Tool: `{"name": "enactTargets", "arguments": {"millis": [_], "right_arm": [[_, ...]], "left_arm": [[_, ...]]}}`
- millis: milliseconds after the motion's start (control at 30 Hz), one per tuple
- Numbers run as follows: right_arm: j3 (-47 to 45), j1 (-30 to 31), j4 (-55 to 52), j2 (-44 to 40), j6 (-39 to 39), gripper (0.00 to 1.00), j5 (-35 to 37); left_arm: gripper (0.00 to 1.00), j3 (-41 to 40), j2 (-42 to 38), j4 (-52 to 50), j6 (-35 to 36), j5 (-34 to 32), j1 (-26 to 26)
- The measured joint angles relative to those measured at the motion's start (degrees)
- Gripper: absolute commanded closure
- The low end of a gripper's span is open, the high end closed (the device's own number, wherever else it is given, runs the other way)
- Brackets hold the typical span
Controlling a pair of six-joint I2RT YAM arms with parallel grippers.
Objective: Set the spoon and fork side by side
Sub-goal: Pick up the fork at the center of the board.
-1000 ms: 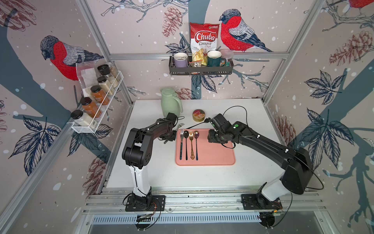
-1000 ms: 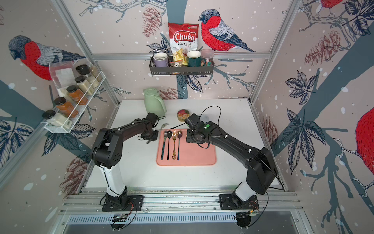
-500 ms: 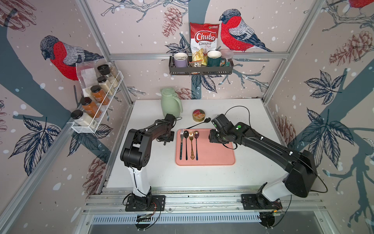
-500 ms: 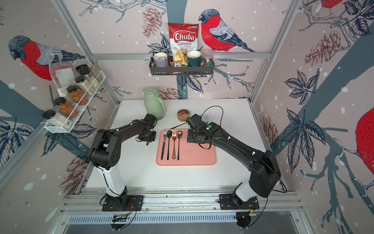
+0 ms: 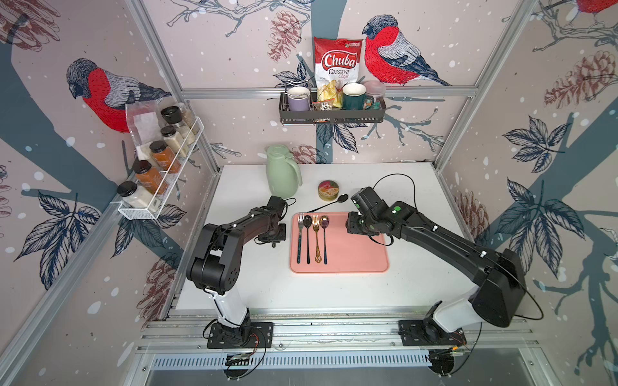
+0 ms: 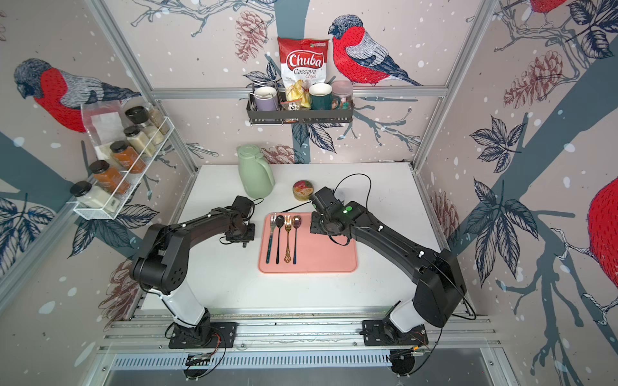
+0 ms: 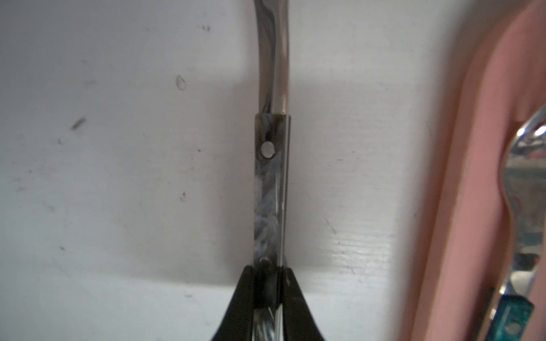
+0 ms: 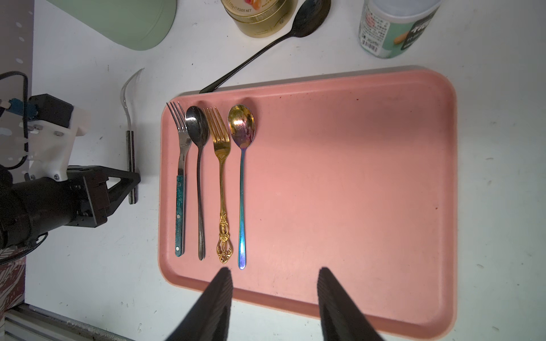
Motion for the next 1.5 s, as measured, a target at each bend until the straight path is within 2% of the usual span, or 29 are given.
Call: {"name": "enactTargets", "arguments": {"millis": [133,333,733,967,1167,1300,1500], "right_arm": [[-0.02,-0.02,0.02,-0.26,0.02,0.51,0.00],[-0.50,-0.04,0.04,-1.11,0.04,0.52,0.02],[-0.76,-0.42,-0.11,-3.15,0.02,0.52,0.42],[-1.55,-1.27,-0.04,-4.61,0.02,0.52,0.59],[-3.37,-2.91,0.31,-5.88,0.02,0.53,-0.20],[-3.93,-3.85,1.16,-6.45,0.02,0.54,-1.36],[-5.14,-5.14,1.84,-8.09,0.04,0.54,-3.06]], "left_arm": [[0.81,-0.15,0.00,0.17,-0.17,-0.13,0.00],[0.67,-0.44,-0.46,0.00,-0.55,-0.50,0.00],[0.49,2.73,-0.92,-0.37,-0.52,-0.63,0.00],[0.48,3.21,-0.26,0.26,-2.91,-1.49,0.00],[0.55,3.28,1.49,0.48,-3.52,-1.88,0.00],[0.76,3.28,2.51,1.07,-4.26,-1.84,0.00],[0.89,3.48,2.95,1.33,-4.42,-0.81,0.31]]}}
